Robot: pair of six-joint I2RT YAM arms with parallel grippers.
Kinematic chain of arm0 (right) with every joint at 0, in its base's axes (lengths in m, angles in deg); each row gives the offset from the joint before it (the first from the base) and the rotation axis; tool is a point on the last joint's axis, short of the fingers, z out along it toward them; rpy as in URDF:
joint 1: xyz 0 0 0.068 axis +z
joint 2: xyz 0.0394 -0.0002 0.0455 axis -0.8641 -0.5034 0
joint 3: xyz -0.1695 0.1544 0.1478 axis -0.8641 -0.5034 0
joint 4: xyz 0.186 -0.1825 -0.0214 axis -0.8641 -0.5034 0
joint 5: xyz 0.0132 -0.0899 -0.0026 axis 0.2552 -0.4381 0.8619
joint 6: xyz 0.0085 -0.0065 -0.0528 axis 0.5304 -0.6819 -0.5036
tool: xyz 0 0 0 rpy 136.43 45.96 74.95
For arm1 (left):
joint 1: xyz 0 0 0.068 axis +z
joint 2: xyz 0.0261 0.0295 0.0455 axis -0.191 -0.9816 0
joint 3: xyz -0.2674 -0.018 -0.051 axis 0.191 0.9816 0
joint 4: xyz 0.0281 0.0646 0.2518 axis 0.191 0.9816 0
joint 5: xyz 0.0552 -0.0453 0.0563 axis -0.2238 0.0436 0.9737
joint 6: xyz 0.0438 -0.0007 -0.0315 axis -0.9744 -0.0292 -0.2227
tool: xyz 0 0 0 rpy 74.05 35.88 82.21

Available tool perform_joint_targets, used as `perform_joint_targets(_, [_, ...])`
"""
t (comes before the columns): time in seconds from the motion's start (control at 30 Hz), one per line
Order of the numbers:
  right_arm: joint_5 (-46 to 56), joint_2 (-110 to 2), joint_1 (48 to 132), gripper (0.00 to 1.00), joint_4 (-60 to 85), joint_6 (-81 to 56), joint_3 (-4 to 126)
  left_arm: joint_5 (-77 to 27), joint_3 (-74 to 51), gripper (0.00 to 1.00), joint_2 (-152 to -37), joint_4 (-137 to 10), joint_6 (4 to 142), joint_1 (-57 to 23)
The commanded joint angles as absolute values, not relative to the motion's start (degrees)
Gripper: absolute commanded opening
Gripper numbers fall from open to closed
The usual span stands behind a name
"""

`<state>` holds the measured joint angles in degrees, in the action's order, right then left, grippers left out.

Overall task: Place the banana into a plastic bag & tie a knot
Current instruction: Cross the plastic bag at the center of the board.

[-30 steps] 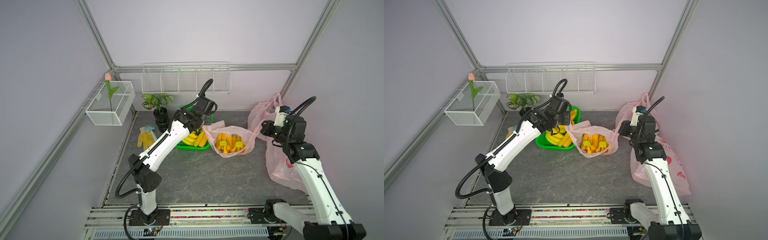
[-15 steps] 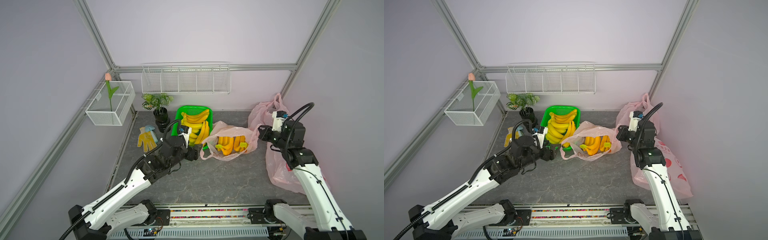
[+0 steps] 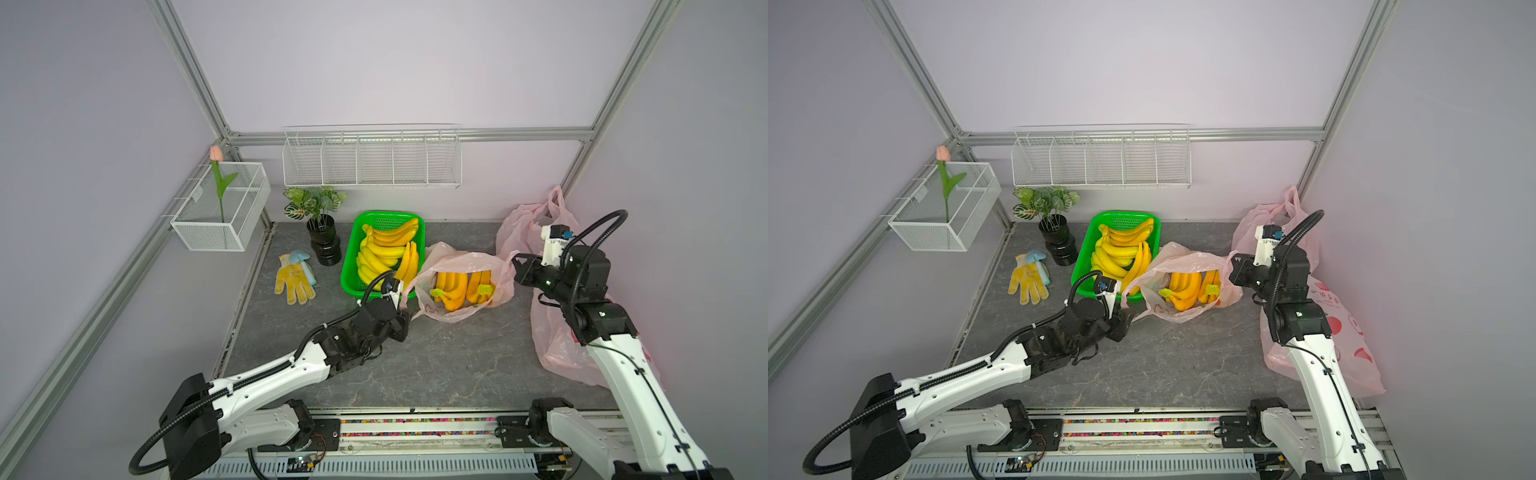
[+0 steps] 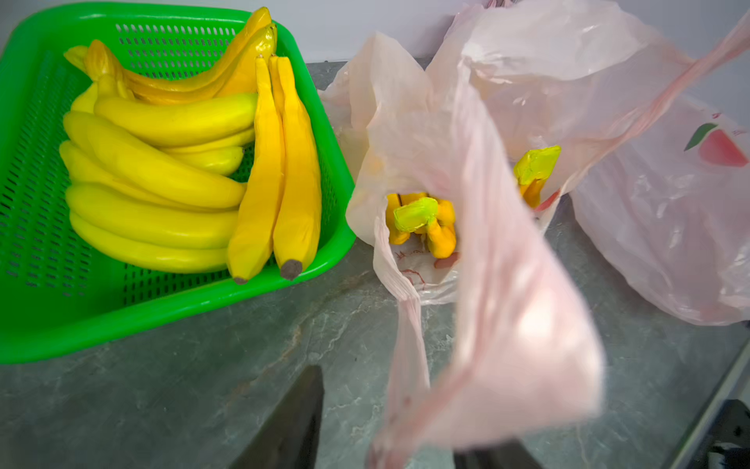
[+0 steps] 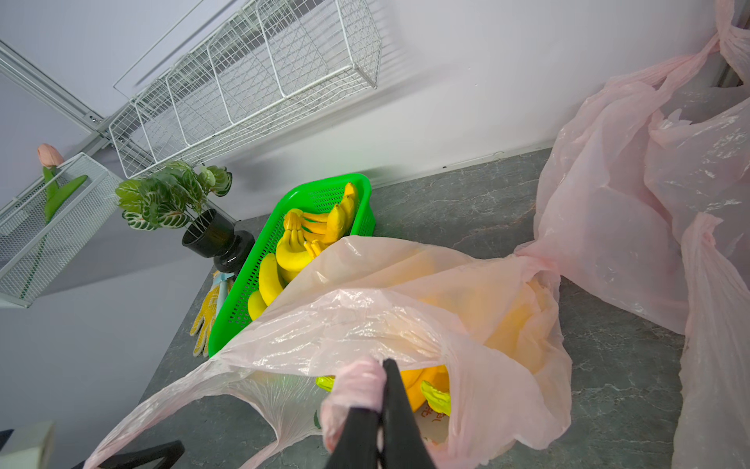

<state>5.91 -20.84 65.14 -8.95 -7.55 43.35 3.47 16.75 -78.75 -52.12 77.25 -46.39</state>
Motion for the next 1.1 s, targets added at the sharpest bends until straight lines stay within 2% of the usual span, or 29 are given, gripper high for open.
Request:
perform_joint_targets(0.0, [6.64,-19.74,65.41,0.07,-8.36,-7.88,42.59,5.35,13.28,0.34,-80.94,-54.33,78.52,-46.47])
perform_joint_targets(0.1, [5.26,-19.97,65.4,0.07,-9.05,-8.35,42.81,5.9,13.68,0.13,-80.04,-53.25,79.67,-46.47])
perform_joint_targets(0.23, [0.45,-22.21,63.59,0.07,-13.29,-9.5,46.33,6.14,14.98,0.0,-74.34,-51.6,78.1,-46.47])
perform_joint_targets(0.37, [1.21,-24.24,59.87,0.07,-15.36,-8.83,53.39,7.87,4.91,0.0,-72.25,-43.32,73.93,-45.16])
perform_joint_targets(0.5, [-2.14,-24.79,59.65,0.07,-18.38,-9.54,61.7,2.41,-13.34,0.0,-79.43,-31.9,72.45,-40.1])
perform_joint_targets(0.63, [-5.56,-24.44,59.35,0.07,-19.68,-10.75,64.78,2.6,-27.97,0.0,-87.3,-23.1,71.07,-38.12])
perform_joint_targets(0.8, [9.39,-23.55,60.02,0.07,-11.34,-11.71,60.56,0.06,-45.5,0.0,-100.71,-11.51,71.21,-36.71])
perform_joint_targets(1.07, [17.48,-23.57,71.19,0.08,-4.72,-17.69,53.4,-9.93,-56.72,0.0,-111.45,-8.55,71.1,-37.29])
